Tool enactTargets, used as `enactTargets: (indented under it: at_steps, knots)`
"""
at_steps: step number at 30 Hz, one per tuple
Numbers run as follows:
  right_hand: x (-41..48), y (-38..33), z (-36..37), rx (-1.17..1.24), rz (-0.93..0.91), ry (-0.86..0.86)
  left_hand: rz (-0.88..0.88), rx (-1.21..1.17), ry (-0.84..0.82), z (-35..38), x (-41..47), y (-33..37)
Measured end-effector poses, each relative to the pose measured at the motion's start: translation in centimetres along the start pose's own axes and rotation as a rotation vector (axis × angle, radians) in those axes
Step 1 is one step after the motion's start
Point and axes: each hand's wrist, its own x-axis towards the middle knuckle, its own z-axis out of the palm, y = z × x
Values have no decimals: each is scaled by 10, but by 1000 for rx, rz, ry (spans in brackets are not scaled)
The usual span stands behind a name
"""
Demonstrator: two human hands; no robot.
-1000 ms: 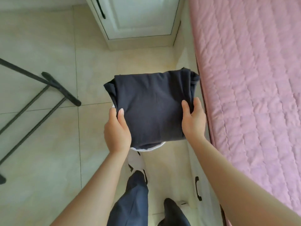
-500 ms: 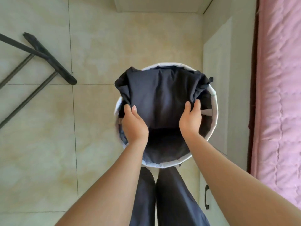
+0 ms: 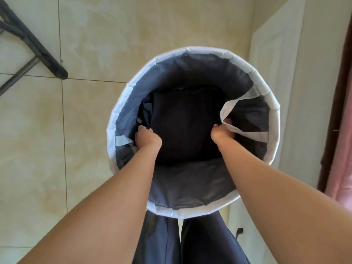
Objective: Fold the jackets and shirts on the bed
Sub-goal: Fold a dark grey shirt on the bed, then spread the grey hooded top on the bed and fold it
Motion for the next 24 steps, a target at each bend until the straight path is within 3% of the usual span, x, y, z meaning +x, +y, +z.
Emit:
enactTargets:
  at_steps: [3,7,10,12,15,24]
  knots:
    - [-3,-9,-7,42,-8,28,-16,-36,-23,-3,1,3]
    - [-31,-10,-26,11,-70,-65,52,-51,-90,-28,-31,12]
    - [-78,-8,-52,-112,-304,-169,231,-16,-148,-64,-68,16]
    - [-116,-9,-74,-46,-444,-213,341,-46,-212,-93,-94,20]
    - [-176,-24,-120,-35,-665,-165,466,-141,-255,-154,-138,31]
    - [-375,-66,-285,-319,-1143,68,689,-193,5,-372,-284,35]
